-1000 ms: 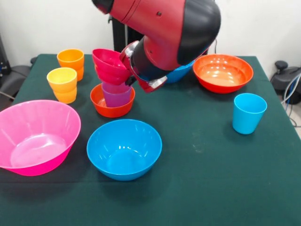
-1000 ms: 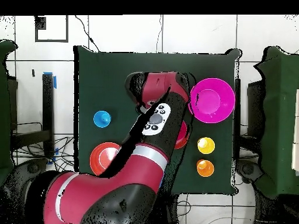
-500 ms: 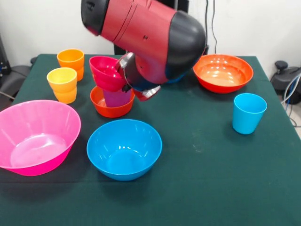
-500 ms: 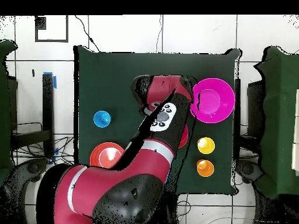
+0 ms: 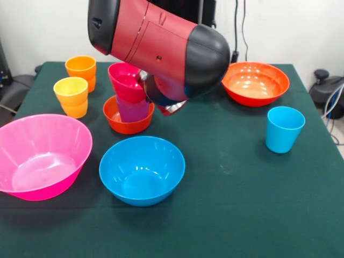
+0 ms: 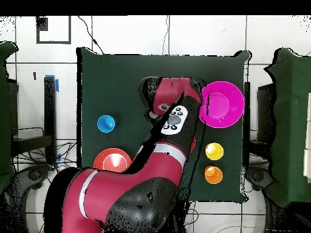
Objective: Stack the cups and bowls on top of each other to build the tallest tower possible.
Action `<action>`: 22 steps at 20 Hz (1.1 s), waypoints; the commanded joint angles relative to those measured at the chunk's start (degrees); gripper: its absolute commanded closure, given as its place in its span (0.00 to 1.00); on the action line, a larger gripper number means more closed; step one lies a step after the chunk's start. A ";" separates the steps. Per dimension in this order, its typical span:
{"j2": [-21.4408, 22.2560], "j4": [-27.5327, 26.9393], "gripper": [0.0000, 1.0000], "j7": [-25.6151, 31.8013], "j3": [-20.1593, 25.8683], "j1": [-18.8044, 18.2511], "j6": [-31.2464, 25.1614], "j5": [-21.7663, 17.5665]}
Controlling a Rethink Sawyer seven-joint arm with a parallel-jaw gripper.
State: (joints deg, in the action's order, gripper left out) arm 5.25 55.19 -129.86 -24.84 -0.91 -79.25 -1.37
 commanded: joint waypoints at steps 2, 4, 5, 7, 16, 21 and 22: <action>4.29 4.67 1.00 9.06 10.37 -0.28 -9.47 0.21; 4.70 4.43 1.00 8.91 10.40 -0.38 -10.39 -0.29; 4.56 3.80 1.00 8.92 10.41 -0.57 -10.80 -0.69; 4.72 3.26 1.00 8.86 10.33 -0.69 -11.51 -1.33; 3.16 -1.03 1.00 9.98 10.51 -1.33 -12.33 -3.65; 3.21 -0.33 1.00 8.59 10.19 -0.99 -9.57 -3.76; 3.05 -0.06 1.00 8.06 10.28 -1.01 -8.69 -3.54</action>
State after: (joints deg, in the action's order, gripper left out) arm 10.59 56.02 -129.86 -22.46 -1.22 -88.09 -1.43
